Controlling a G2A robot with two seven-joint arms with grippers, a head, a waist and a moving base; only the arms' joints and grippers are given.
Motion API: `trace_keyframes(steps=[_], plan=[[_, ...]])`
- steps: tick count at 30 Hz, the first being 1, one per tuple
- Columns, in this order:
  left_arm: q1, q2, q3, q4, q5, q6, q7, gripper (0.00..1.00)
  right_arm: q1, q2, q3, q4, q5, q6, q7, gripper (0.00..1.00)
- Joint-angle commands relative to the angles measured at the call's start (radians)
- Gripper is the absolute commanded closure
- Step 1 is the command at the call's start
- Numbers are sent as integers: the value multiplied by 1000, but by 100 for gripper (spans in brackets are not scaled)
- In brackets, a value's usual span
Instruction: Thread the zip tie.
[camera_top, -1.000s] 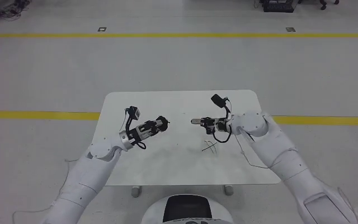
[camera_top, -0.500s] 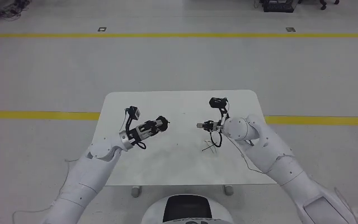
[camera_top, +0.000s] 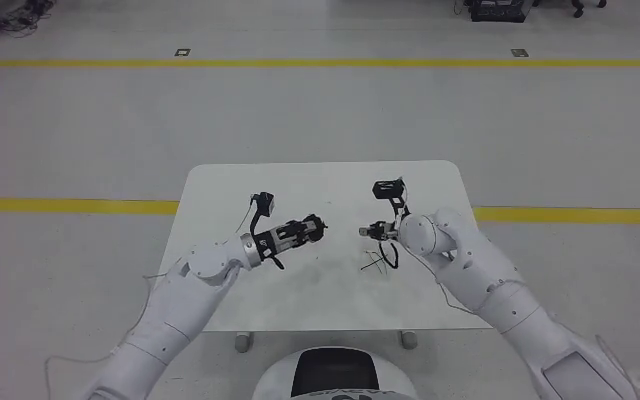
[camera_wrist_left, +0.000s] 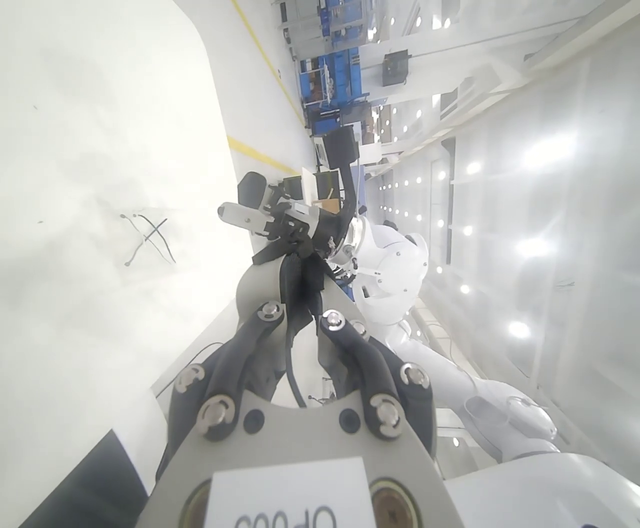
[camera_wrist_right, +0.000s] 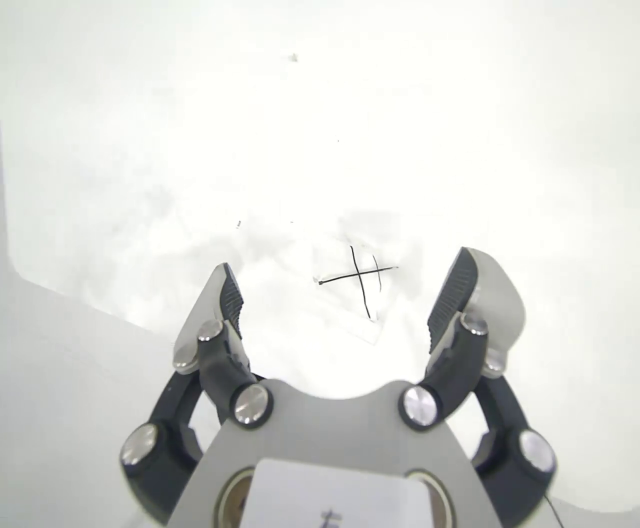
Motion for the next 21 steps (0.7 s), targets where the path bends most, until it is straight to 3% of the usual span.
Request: trace_keyframes(steps=[1, 3, 11, 12, 18, 21], plan=[[0, 2, -6, 7, 3, -5, 0, 100, 3, 2, -14, -7, -52, -18, 45, 0], [1, 4, -13, 9, 4, -7, 0, 100, 7, 4, -34, -13, -94, -60, 76, 0], [2, 6, -16, 7, 9, -5, 3, 100, 5, 3, -34, -13, -94, -63, 70, 0], [5, 6, -14, 5, 12, -3, 15, 100, -2, 3, -39, -8, -106, -83, 55, 0], [17, 15, -27, 18, 48, -73, -18, 100, 18, -8, -73, 31, -158, -140, 96, 0], [18, 19, -40, 18, 66, -77, -31, 100, 27, -15, -90, 39, -175, -174, 97, 0]])
